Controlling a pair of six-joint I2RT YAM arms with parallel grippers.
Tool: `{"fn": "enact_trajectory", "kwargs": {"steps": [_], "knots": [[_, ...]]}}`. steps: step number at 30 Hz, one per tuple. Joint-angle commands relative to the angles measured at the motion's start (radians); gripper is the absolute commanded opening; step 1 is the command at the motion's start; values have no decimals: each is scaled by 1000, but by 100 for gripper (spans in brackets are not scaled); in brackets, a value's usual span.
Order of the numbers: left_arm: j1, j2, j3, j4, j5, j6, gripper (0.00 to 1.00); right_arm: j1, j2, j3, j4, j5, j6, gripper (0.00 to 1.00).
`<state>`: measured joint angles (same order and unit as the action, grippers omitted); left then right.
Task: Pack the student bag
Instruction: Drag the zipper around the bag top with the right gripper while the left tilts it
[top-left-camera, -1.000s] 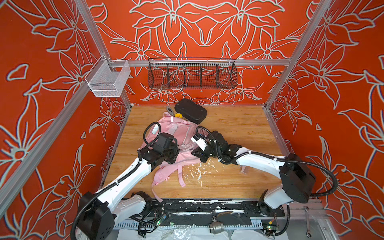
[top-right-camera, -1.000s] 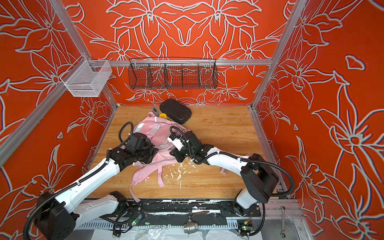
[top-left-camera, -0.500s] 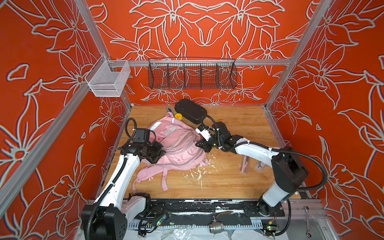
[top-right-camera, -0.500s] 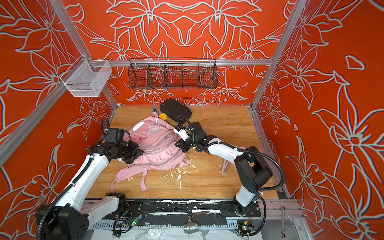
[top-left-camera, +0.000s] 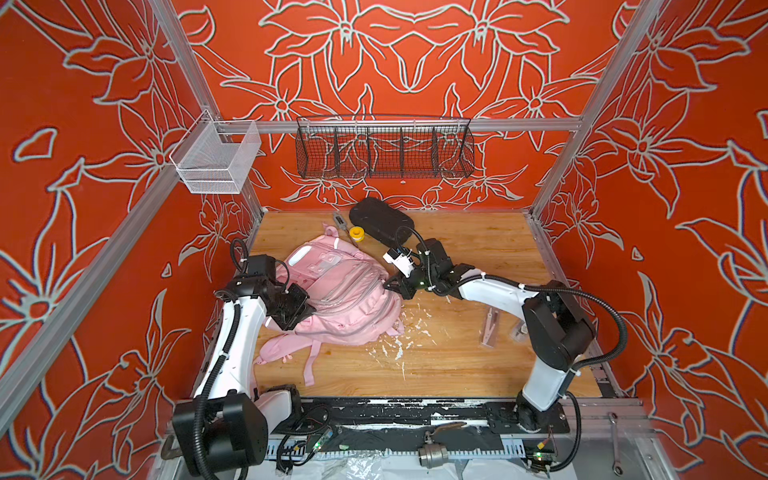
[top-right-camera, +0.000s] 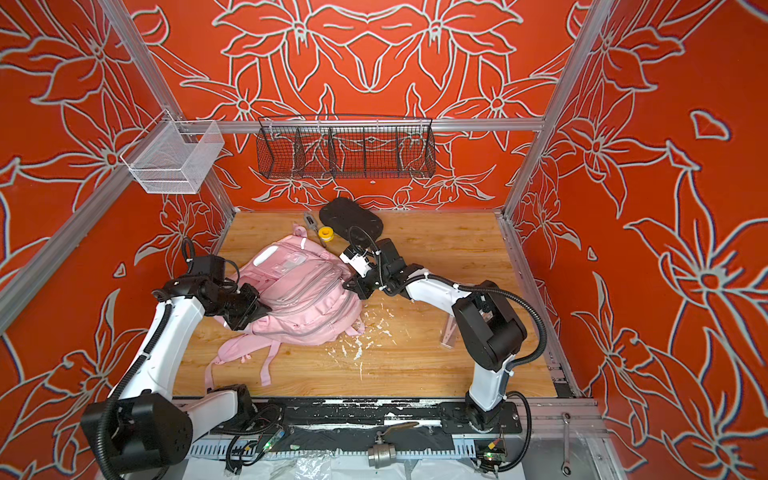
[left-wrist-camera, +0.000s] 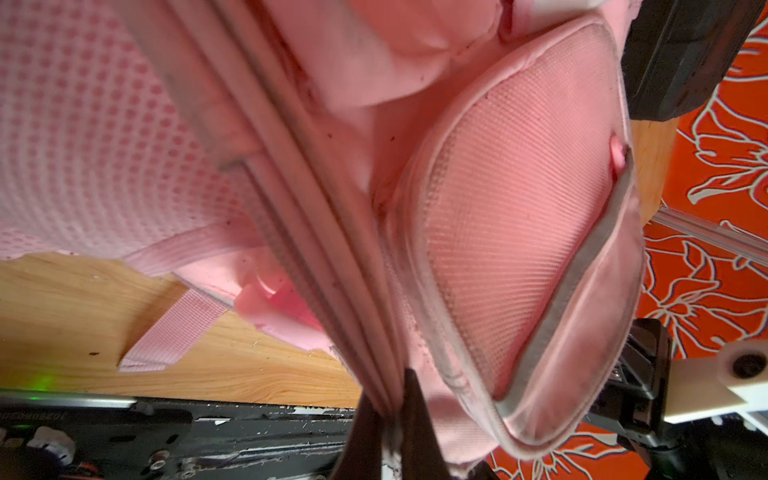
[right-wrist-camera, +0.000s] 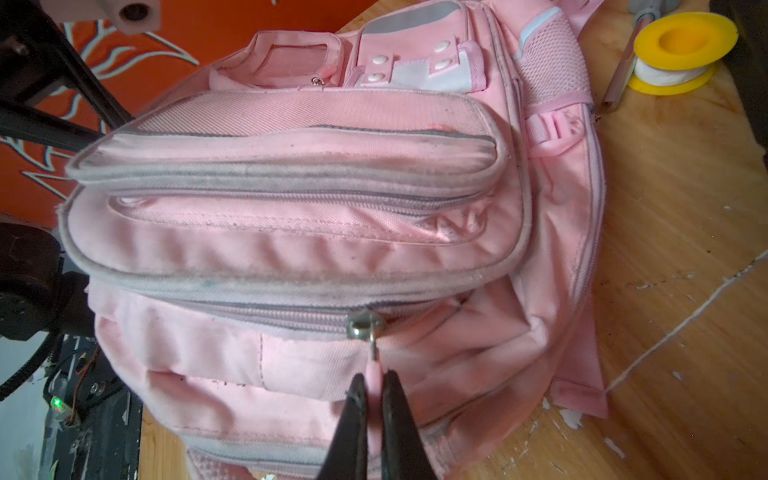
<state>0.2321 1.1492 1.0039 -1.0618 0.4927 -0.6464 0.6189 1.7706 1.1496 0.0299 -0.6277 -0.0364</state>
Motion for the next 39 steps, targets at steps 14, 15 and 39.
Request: {"fn": "enact_trajectory", "kwargs": {"steps": [14, 15, 39], "knots": [[110, 165, 192, -149, -100, 214, 0, 79, -147, -146, 145, 68, -102, 0], [111, 179, 195, -145, -92, 209, 5, 91, -144, -148, 147, 71, -101, 0], [-549, -302, -132, 284, -364, -1057, 47, 150, -68, -77, 91, 109, 17, 0]]}}
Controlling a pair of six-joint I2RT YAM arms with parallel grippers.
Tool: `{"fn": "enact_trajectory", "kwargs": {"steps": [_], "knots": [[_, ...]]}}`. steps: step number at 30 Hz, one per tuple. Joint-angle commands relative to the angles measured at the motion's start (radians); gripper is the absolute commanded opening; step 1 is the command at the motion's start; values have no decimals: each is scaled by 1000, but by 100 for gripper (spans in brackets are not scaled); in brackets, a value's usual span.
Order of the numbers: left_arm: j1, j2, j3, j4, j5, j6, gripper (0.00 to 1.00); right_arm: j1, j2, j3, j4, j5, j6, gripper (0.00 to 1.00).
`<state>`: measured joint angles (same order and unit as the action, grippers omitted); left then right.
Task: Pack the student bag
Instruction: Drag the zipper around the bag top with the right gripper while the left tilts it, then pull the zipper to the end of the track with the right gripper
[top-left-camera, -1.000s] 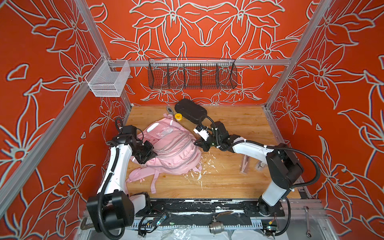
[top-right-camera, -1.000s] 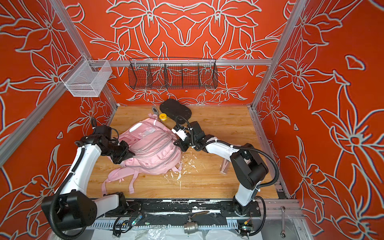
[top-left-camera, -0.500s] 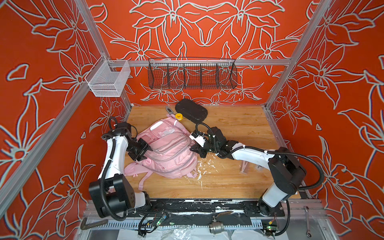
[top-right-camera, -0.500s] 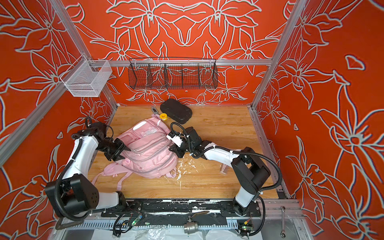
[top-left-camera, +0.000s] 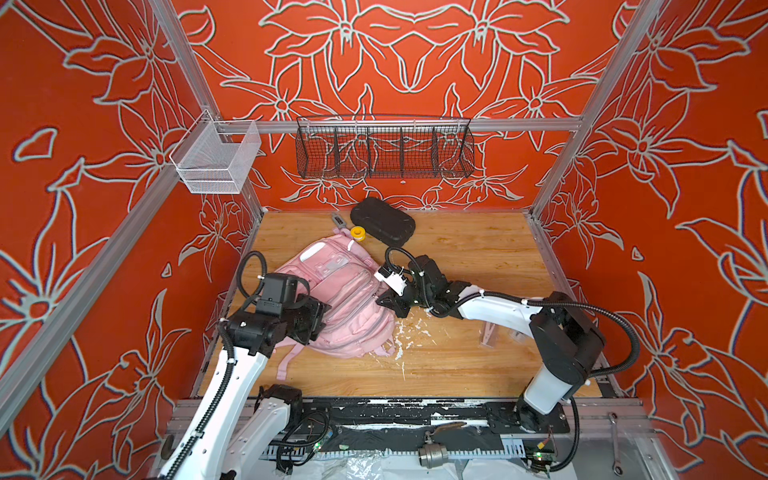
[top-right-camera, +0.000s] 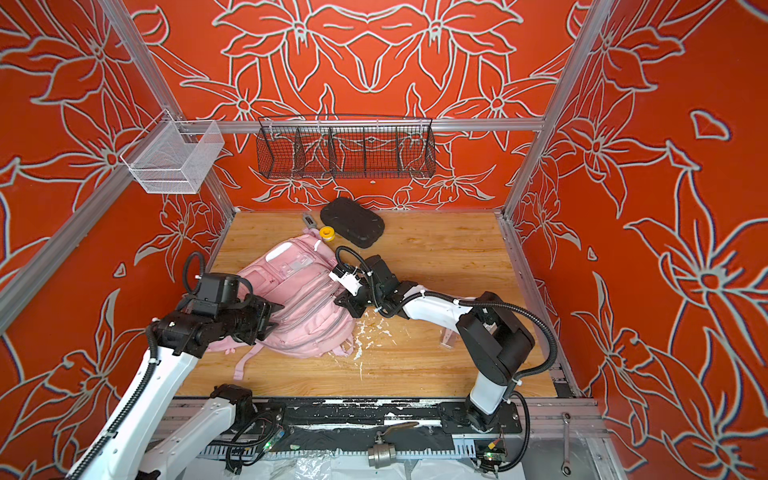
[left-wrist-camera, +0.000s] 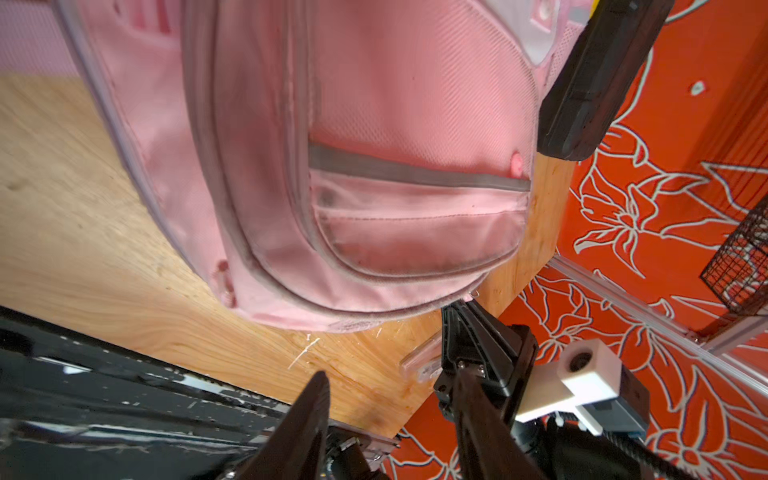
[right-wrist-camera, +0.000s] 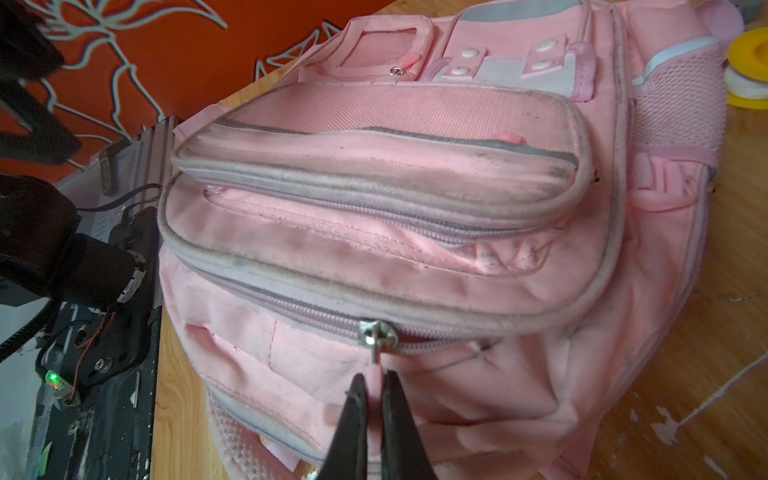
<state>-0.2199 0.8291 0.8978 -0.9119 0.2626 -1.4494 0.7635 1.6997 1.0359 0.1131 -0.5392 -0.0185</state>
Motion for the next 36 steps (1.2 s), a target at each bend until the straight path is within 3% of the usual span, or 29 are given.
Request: {"fn": "enact_trajectory", "kwargs": {"steps": [1, 4, 10, 13, 22, 30, 33, 36], "knots": [[-151, 39, -30, 174, -166, -293, 47, 6, 2, 35, 8, 23, 0, 0], [-248, 118, -24, 244, -221, -359, 46, 5, -5, 27, 8, 24, 2, 0], [-294, 243, -24, 364, -235, -408, 46, 8, -17, 12, 23, 25, 11, 0], [-311, 279, 3, 324, -271, -411, 46, 8, -19, 8, 35, 26, 18, 0], [-333, 300, -31, 246, -366, -521, 46, 22, -36, -12, 64, 27, 10, 0], [-332, 303, -96, 239, -364, -572, 46, 39, -55, -31, 89, 46, -37, 0], [-329, 315, -82, 205, -383, -556, 43, 50, -63, -36, 98, 39, -49, 0], [-314, 326, -80, 207, -365, -513, 33, 59, -73, -43, 112, 37, -43, 0]]}}
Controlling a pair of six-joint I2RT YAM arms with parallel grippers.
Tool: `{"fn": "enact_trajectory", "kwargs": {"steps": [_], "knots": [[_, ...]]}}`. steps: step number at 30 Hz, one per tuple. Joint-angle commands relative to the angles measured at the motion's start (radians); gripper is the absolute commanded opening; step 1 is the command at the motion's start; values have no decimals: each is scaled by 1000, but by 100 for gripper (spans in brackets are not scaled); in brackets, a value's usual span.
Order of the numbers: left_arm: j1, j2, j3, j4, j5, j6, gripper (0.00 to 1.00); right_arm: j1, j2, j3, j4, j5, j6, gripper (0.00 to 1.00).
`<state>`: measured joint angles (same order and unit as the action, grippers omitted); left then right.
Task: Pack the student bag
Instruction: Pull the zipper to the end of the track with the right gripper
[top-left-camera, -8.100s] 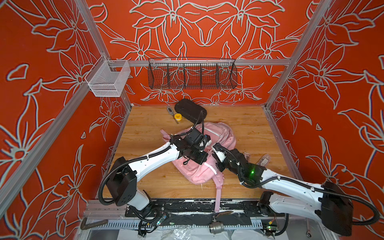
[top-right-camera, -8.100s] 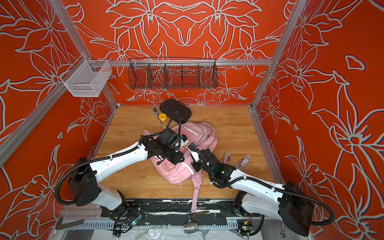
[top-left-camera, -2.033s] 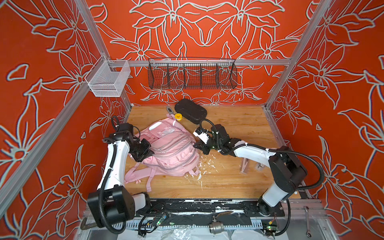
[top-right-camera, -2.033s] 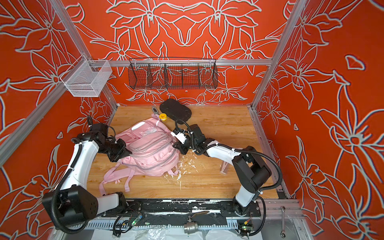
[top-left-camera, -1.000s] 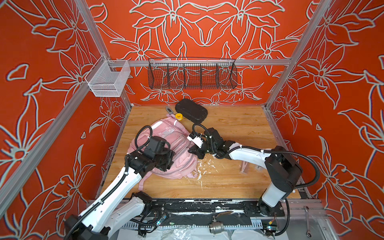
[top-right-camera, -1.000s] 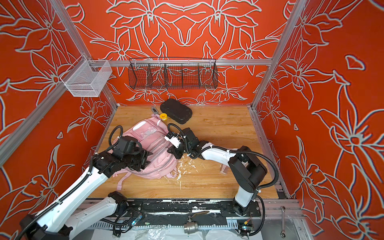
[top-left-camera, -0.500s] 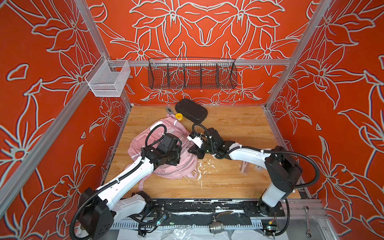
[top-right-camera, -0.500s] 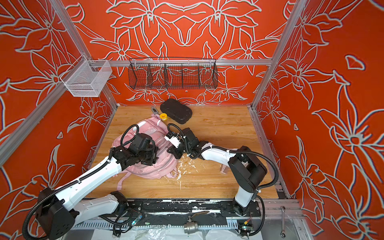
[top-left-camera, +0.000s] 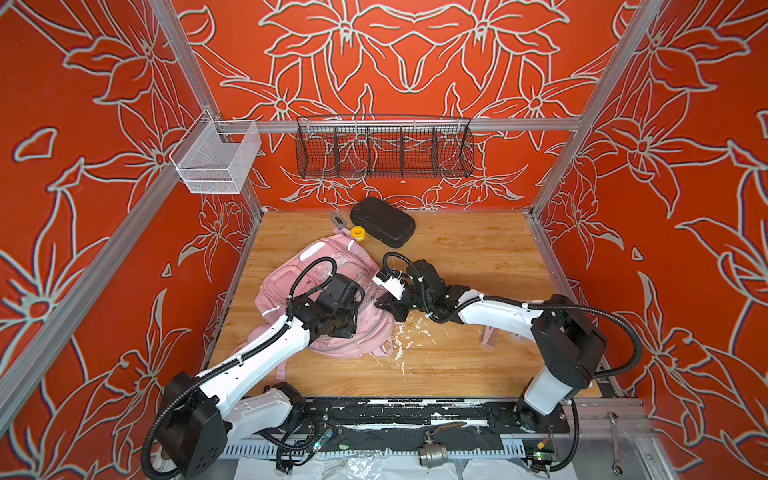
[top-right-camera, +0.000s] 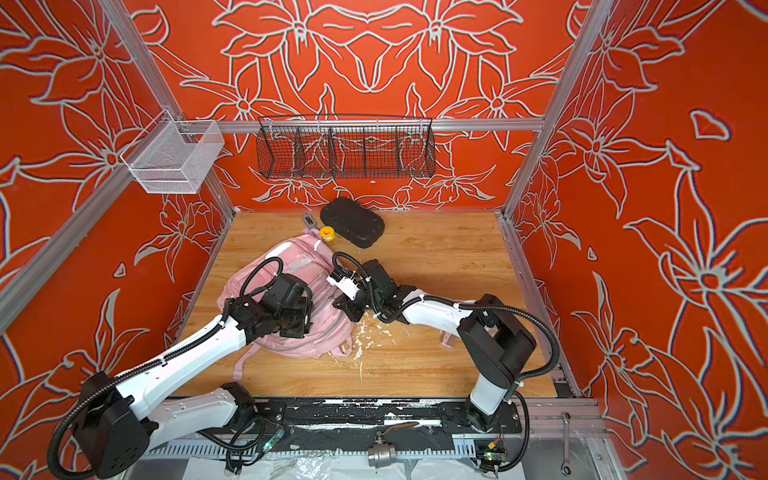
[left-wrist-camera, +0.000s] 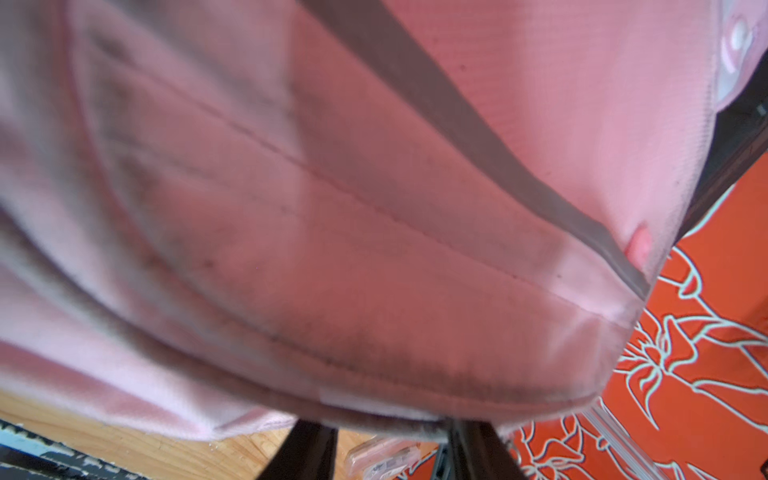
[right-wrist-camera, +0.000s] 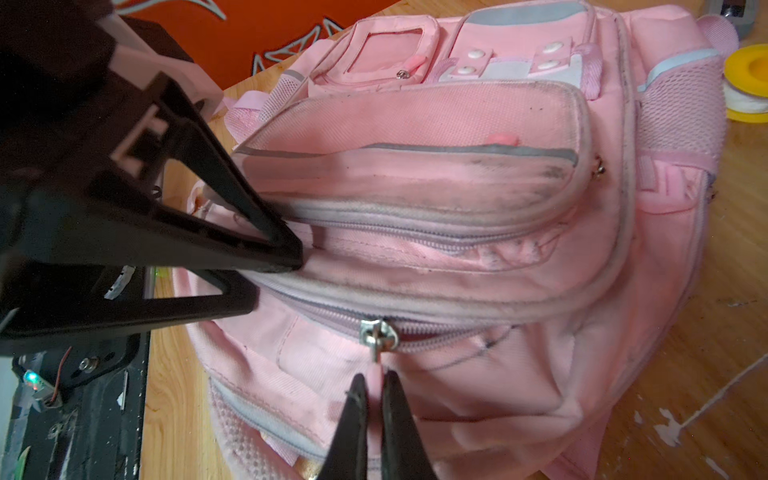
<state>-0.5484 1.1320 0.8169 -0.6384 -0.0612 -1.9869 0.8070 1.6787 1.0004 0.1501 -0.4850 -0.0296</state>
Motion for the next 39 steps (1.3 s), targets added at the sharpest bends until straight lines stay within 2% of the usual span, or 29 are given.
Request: {"fn": "enact_trajectory", "kwargs": {"steps": [1, 6, 7, 13, 20, 30, 39], "knots": [[21, 27, 1, -62, -31, 44, 29, 17, -55, -9, 80, -19, -27, 0], [70, 30, 21, -98, 41, 178, 2, 17, -71, -7, 69, -8, -24, 0], [84, 18, 20, -108, 50, 201, 0, 16, -73, -3, 56, -1, -31, 0], [195, -92, 13, -175, 152, 360, 0, -27, -79, 6, 19, 4, -38, 0], [257, -222, -12, -239, 205, 450, 0, -80, -94, -8, -1, 7, -36, 0], [270, -271, 25, -311, 247, 506, 0, -173, 84, 153, -61, -29, -12, 0], [271, -281, 27, -303, 281, 518, 0, -214, 235, 314, -149, -14, -25, 0]]}}
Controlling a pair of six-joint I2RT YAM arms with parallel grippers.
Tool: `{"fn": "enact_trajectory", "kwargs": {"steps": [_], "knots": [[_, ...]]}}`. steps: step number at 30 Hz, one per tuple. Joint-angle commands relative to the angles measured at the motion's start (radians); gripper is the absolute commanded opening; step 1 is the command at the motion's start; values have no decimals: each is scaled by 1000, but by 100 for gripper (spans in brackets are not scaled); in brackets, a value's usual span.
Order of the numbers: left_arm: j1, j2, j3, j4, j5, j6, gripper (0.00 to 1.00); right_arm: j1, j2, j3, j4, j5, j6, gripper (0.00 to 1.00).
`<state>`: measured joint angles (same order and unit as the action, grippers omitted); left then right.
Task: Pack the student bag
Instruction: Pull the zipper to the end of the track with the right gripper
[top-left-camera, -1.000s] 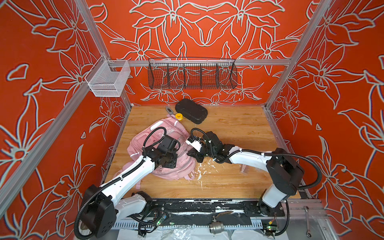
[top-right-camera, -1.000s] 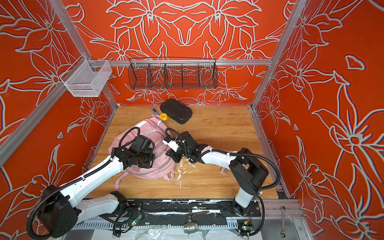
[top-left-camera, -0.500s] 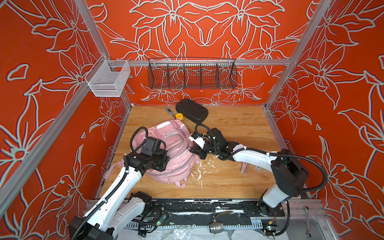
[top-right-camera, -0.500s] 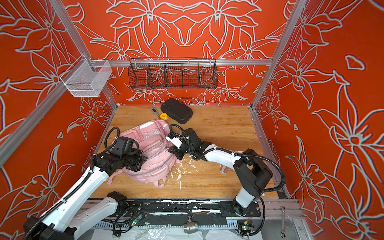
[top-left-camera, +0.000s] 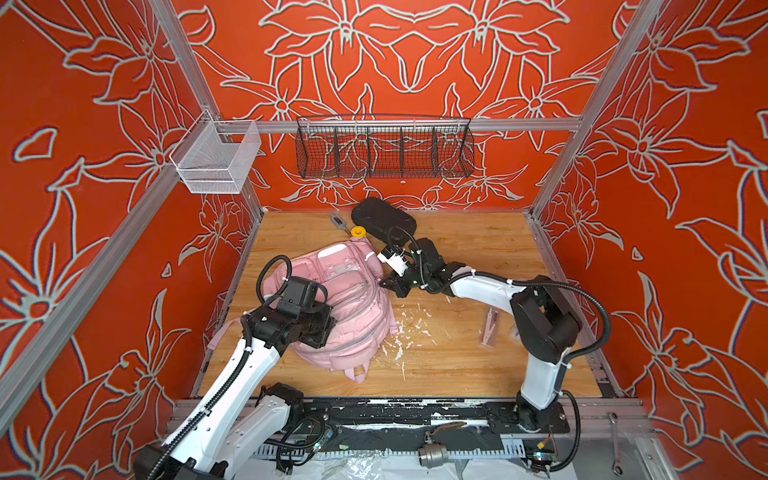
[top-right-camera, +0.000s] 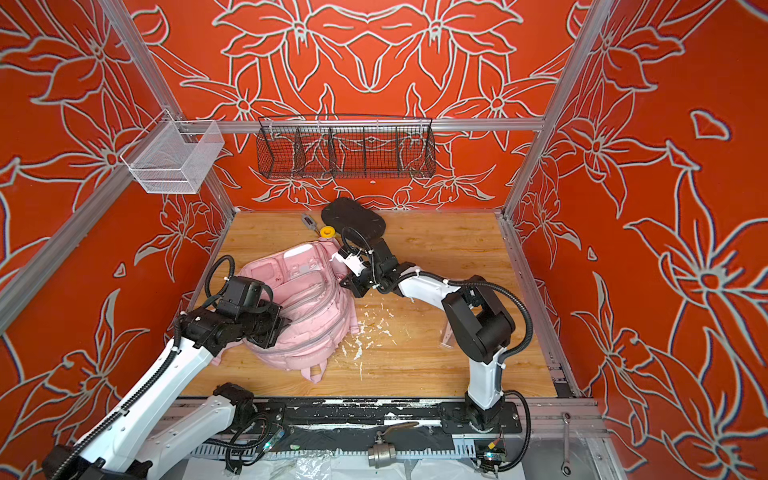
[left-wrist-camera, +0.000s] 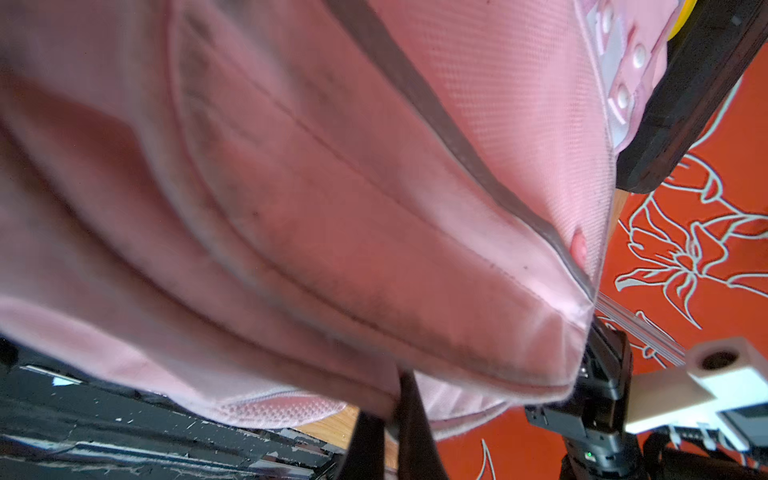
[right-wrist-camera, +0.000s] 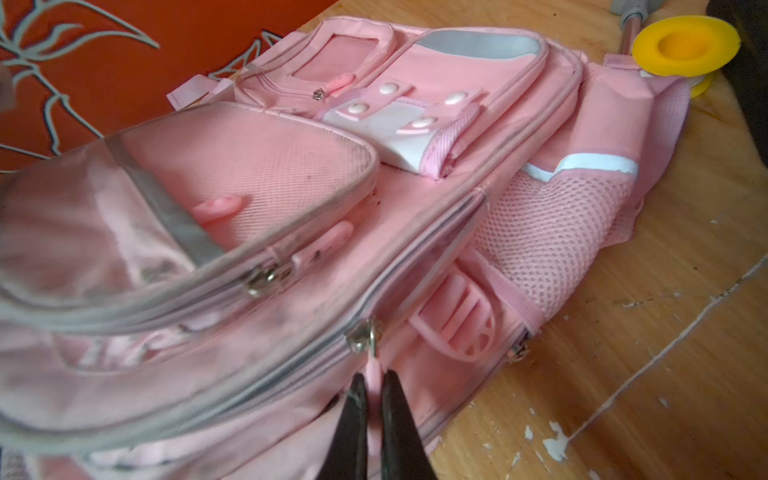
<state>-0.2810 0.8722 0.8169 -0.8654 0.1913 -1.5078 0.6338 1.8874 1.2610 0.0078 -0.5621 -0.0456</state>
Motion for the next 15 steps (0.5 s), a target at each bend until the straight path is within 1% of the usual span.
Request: {"fn": "enact_trajectory", "kwargs": {"steps": [1, 8, 15], "knots": [[3, -20, 28, -75, 30, 41, 0, -44, 36, 64, -9, 65, -8, 0], [3, -8, 34, -61, 51, 49, 0, -57, 106, 151, -66, 91, 1, 0], [3, -16, 41, -73, 45, 50, 0, -65, 162, 213, -110, 111, 5, 0]]}}
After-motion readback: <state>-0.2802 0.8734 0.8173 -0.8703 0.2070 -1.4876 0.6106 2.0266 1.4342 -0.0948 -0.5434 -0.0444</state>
